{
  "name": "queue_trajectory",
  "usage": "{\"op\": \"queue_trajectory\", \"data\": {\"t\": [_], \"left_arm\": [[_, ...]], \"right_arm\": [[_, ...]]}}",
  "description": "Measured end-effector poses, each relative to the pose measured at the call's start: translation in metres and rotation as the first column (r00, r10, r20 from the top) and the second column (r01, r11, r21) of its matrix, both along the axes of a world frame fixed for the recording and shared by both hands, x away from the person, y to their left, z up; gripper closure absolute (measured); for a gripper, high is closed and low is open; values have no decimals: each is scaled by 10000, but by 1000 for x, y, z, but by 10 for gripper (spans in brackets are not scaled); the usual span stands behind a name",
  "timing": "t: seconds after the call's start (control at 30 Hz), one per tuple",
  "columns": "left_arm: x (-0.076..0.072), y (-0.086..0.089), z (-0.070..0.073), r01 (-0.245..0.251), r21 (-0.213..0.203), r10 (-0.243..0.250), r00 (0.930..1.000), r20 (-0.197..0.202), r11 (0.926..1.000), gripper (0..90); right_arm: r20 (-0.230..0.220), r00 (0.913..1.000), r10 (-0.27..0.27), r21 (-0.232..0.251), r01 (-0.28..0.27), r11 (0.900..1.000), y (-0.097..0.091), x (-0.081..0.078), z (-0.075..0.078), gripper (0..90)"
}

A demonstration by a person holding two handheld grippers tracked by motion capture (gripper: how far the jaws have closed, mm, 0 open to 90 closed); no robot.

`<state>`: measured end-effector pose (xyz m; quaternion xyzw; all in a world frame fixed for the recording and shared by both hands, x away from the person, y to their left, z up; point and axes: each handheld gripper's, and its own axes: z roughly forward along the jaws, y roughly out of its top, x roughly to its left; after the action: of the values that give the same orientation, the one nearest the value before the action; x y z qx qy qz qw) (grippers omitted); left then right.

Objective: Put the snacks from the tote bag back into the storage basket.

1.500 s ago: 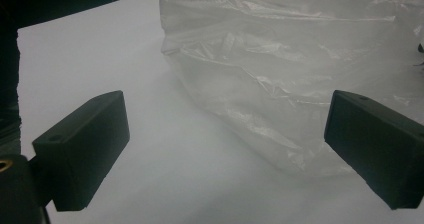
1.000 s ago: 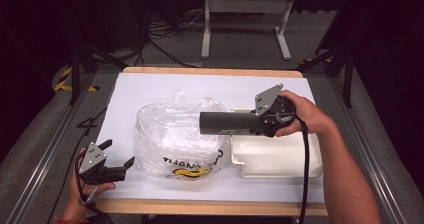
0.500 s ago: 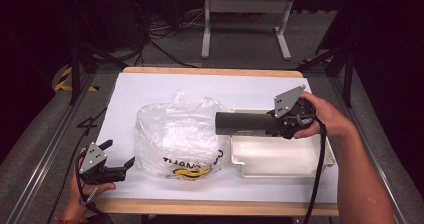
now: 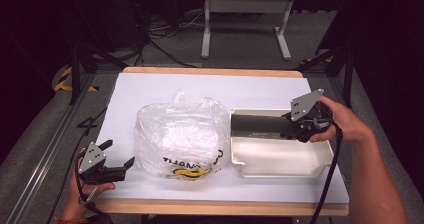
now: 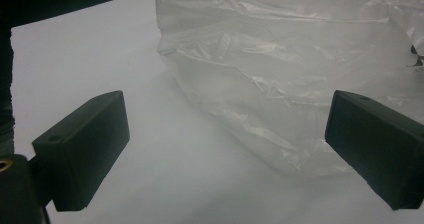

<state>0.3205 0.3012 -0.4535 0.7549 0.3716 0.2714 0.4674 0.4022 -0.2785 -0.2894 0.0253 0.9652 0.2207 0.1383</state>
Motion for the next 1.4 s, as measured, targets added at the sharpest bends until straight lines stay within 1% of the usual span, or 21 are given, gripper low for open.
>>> {"op": "queue_trajectory", "data": {"t": [0.1,0.13,0.33,0.63,0.73,0.77,0.83,0.9,1.03,1.07,1.1,1.17,1.4], "left_arm": [[0,-1,0,-11,-8,11,10000,-10,10000,48],[0,-1,0,-11,-8,11,10000,-10,10000,48],[0,-1,0,-7,21,7,10000,-27,10000,49],[0,-1,0,40,26,-40,10000,-54,10000,48],[0,-1,0,57,33,-57,10000,-82,10000,48],[0,-2,0,57,38,-57,9999,-84,10000,48],[0,-2,0,56,47,-55,9999,-92,10000,48],[0,-2,0,48,56,-47,9999,-91,10000,49],[1,-2,0,42,82,-42,10000,-68,10000,49],[1,-2,0,41,83,-41,10000,-69,10000,49],[1,-2,0,57,69,-57,9999,-99,10000,49],[0,-2,0,35,48,-34,10000,-82,10000,49],[1,-2,0,69,89,-69,10000,-70,9999,49]], "right_arm": [[-89,9999,-135,-90,134,9999,-8,-1,-3,426],[-89,9999,-135,-90,134,9999,-8,-1,-3,426],[-404,9989,-227,-400,211,9990,-15,-1,-12,426],[-714,9974,-139,-659,92,9978,-14,4,-24,426],[-878,9961,-53,-848,-22,9964,-13,7,-30,426],[-991,9949,-179,-972,82,9952,-13,7,-32,426],[-1202,9926,-145,-1173,3,9931,-11,9,-37,426],[-1259,9920,-106,-1181,-44,9930,-11,9,-39,426],[-1414,9898,-182,-1438,-23,9896,-10,13,-47,426],[-1500,9883,-276,-1508,47,9886,-10,14,-48,426],[-1520,9881,-241,-1538,5,9881,-10,16,-50,426],[-1557,9872,-353,-1641,94,9864,-10,17,-52,426],[-1700,9851,-280,-1527,18,9883,-15,20,-58,425]]}}
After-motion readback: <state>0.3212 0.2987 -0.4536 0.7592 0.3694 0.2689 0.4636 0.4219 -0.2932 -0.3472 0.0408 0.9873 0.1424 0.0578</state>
